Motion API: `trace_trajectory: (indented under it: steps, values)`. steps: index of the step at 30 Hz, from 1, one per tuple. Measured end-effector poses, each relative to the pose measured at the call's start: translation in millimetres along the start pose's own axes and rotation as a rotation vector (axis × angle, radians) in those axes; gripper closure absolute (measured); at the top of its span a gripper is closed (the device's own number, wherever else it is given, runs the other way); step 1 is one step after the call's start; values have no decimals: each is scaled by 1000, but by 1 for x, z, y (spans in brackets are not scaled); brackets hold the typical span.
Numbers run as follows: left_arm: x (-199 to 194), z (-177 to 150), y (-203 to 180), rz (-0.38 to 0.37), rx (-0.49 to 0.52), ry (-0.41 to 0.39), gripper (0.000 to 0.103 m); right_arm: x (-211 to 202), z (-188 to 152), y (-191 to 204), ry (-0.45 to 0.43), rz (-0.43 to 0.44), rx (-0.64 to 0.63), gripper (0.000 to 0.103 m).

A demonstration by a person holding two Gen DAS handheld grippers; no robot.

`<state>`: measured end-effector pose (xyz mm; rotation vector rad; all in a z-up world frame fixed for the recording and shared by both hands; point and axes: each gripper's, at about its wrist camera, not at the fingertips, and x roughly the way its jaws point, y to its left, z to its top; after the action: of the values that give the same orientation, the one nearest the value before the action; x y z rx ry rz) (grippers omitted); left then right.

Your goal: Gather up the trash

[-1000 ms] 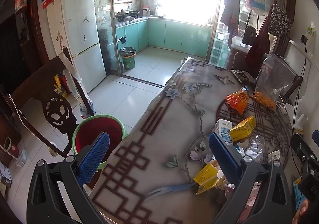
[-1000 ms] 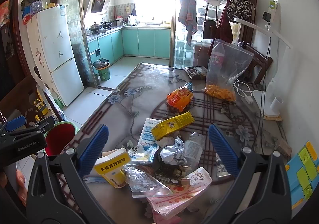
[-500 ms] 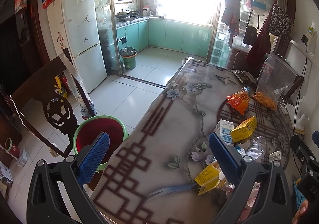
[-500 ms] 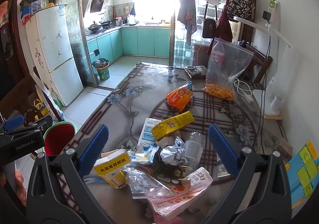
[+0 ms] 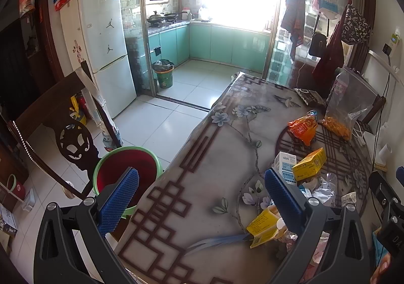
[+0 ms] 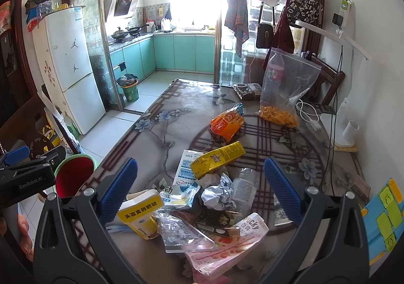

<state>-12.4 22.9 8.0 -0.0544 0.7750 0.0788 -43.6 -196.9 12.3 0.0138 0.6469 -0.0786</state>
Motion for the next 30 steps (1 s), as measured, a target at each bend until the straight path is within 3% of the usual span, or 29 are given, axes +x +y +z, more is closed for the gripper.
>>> trace_trajectory:
  steps: [13, 19, 23, 27, 30]
  values:
    - [3, 0, -8, -10, 16, 3, 8, 2, -2, -12, 2, -8, 17, 4]
    - [4, -2, -18, -43, 28, 18, 8, -2, -1, -27, -46, -32, 62, 4]
    - [13, -8, -29, -119, 80, 44, 8, 0, -3, -37, -56, -46, 56, 4]
    - [40, -31, -48, -226, 115, 164, 8, 6, -7, -56, -6, -47, 83, 4]
    - [62, -51, -67, -312, 155, 250, 9, 13, -13, -71, 49, 10, 110, 4]
